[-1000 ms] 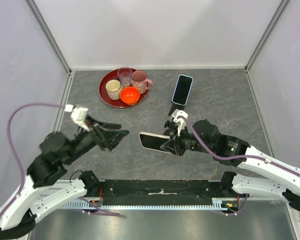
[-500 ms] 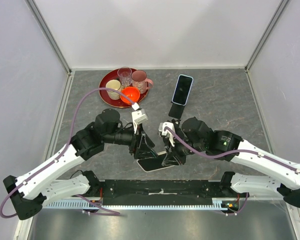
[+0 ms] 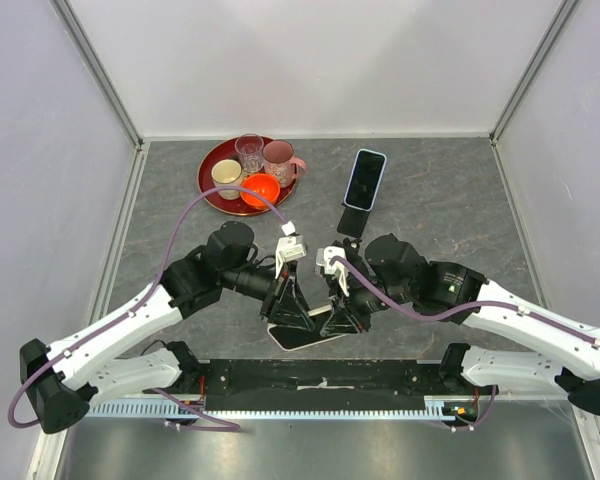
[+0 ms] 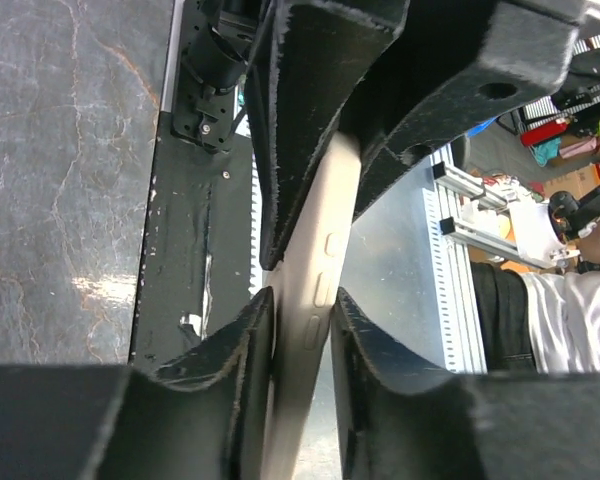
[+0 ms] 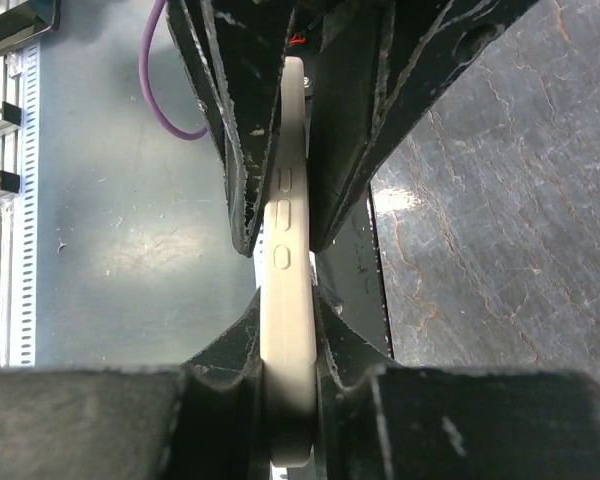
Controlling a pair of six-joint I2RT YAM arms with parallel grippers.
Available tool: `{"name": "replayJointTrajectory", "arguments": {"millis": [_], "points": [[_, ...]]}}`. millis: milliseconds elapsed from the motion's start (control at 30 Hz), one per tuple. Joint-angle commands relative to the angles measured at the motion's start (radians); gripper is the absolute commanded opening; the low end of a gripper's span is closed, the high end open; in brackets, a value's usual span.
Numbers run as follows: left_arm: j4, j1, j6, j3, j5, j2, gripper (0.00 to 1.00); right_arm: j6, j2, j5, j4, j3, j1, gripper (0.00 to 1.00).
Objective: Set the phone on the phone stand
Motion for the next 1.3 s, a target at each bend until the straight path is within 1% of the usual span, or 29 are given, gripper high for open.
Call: {"name": "replayJointTrajectory", "arguments": {"millis": [0,33,100,133,167,200,233,300,333,367,433,500,567,600,633,700,733,800,833,900,933,1000,1033,1100,1133,1167,1200,1233,1267], "points": [[0.009,-0.001,0.036,-0.012,0.023,-0.039,0.31,0.0,-0.033,0.033,0.129,0.047,0.002,0.0],[0.005,-0.002,0.038,-0.021,0.018,-0.05,0.26,0.003,-0.049,0.041,0.14,0.041,0.002,0.0],[0.003,-0.002,0.037,-0.029,0.023,-0.059,0.21,0.009,-0.062,0.038,0.171,0.02,0.002,0.0],[0.005,-0.002,0.033,-0.033,0.021,-0.064,0.07,0.009,-0.068,0.038,0.177,0.018,0.0,0.0],[0.005,-0.002,0.029,-0.036,0.006,-0.079,0.03,0.009,-0.068,0.046,0.178,0.018,0.0,0.0],[0.005,-0.001,0.023,-0.038,-0.008,-0.09,0.02,0.01,-0.068,0.058,0.178,0.021,0.0,0.03],[0.0,-0.002,0.017,-0.035,-0.026,-0.103,0.02,0.019,-0.067,0.082,0.177,0.024,0.002,0.29],[-0.003,-0.002,0.01,-0.03,-0.138,-0.155,0.02,0.036,-0.07,0.17,0.178,0.027,0.0,0.55],[0.0,-0.001,-0.009,-0.03,-0.195,-0.177,0.02,0.061,-0.073,0.2,0.184,0.026,0.0,0.75],[0.021,-0.002,-0.017,-0.035,-0.295,-0.197,0.02,0.078,-0.077,0.277,0.195,0.014,0.0,0.82],[0.053,-0.001,-0.043,-0.055,-0.364,-0.26,0.02,0.121,-0.097,0.363,0.242,-0.015,0.0,0.94],[0.13,-0.001,-0.071,-0.074,-0.407,-0.31,0.02,0.202,-0.116,0.484,0.281,-0.074,-0.001,0.98],[0.181,-0.001,-0.091,-0.104,-0.418,-0.335,0.02,0.248,-0.151,0.52,0.344,-0.142,0.0,0.98],[0.216,-0.001,-0.103,-0.116,-0.418,-0.343,0.02,0.28,-0.165,0.511,0.37,-0.166,0.0,0.98],[0.228,-0.001,-0.106,-0.121,-0.418,-0.343,0.02,0.297,-0.203,0.495,0.437,-0.214,-0.001,0.98],[0.267,-0.001,-0.118,-0.133,-0.405,-0.338,0.02,0.329,-0.243,0.446,0.514,-0.264,-0.001,0.98],[0.274,-0.001,-0.121,-0.134,-0.392,-0.326,0.02,0.335,-0.279,0.379,0.592,-0.31,0.0,0.97],[0.31,-0.001,-0.137,-0.139,-0.375,-0.311,0.02,0.348,-0.304,0.313,0.657,-0.336,0.0,0.95],[0.323,-0.001,-0.141,-0.141,-0.358,-0.298,0.02,0.348,-0.313,0.267,0.68,-0.342,-0.001,0.89],[0.356,-0.001,-0.158,-0.154,-0.346,-0.292,0.02,0.343,-0.306,0.241,0.669,-0.332,0.0,0.8],[0.391,0.001,-0.166,-0.16,-0.332,-0.289,0.02,0.342,-0.295,0.216,0.656,-0.319,0.0,0.71],[0.438,-0.001,-0.19,-0.183,-0.298,-0.282,0.02,0.337,-0.286,0.195,0.645,-0.309,0.0,0.64],[0.483,-0.001,-0.2,-0.19,-0.249,-0.277,0.02,0.337,-0.28,0.191,0.63,-0.295,0.0,0.59],[0.506,-0.001,-0.212,-0.197,-0.212,-0.266,0.02,0.34,-0.272,0.141,0.626,-0.284,-0.004,0.57],[0.521,-0.002,-0.214,-0.199,-0.192,-0.268,0.02,0.342,-0.261,0.12,0.628,-0.275,-0.003,0.51],[0.528,-0.001,-0.215,-0.203,-0.184,-0.268,0.02,0.345,-0.257,0.074,0.629,-0.272,-0.004,0.48],[0.535,-0.002,-0.214,-0.208,-0.175,-0.272,0.02,0.343,-0.252,0.058,0.629,-0.269,-0.004,0.44],[0.546,-0.001,-0.215,-0.214,-0.152,-0.274,0.02,0.342,-0.249,0.046,0.629,-0.267,-0.004,0.35],[0.561,-0.001,-0.214,-0.216,-0.143,-0.272,0.02,0.342,-0.251,0.041,0.631,-0.267,-0.004,0.32]]}}
